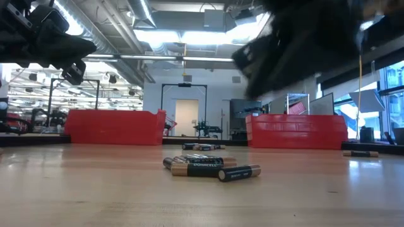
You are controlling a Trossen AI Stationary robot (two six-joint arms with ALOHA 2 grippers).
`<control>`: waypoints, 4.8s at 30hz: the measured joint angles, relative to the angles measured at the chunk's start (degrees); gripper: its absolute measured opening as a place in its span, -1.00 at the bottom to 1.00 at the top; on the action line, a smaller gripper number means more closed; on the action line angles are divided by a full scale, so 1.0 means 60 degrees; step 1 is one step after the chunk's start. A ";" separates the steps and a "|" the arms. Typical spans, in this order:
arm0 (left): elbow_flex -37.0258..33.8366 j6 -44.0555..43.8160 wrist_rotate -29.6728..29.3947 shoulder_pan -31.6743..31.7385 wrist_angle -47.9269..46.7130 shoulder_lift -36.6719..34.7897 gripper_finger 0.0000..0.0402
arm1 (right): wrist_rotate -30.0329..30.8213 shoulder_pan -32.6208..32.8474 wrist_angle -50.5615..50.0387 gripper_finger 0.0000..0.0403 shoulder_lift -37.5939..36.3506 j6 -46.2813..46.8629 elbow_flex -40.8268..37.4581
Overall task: Sort batteries
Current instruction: Put the large black battery into the blue bin, then put the small black battery into the right red bin
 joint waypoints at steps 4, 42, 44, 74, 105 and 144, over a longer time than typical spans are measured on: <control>0.0000 0.0000 -0.0002 0.0000 0.0002 0.0000 -0.90 | 0.0579 -0.0040 0.0016 -0.45 0.0940 -0.0562 0.0627; 0.0000 -0.0047 -0.0001 0.0000 0.0000 0.0029 -0.90 | 0.1495 -0.0350 -0.0786 -0.82 0.1093 0.0353 0.0902; 0.0000 -0.0047 -0.0004 0.0004 0.0000 0.0029 -0.90 | 0.1509 -0.0343 -0.1195 -0.82 0.0489 0.0561 0.0951; 0.0000 0.0127 -0.0003 0.0003 -0.0001 0.0029 -0.90 | -0.0971 0.4163 -0.9326 -0.71 -0.3484 1.2287 -0.0923; 0.0000 -0.0929 0.0000 0.0000 0.0000 0.0029 -0.90 | 0.2823 0.3154 -0.0211 -0.25 0.0935 0.3259 0.0635; 0.0000 -0.1896 -0.0004 0.0004 0.0001 0.0026 -0.90 | 0.5239 0.2191 -0.2126 -0.92 0.0341 0.3323 0.0587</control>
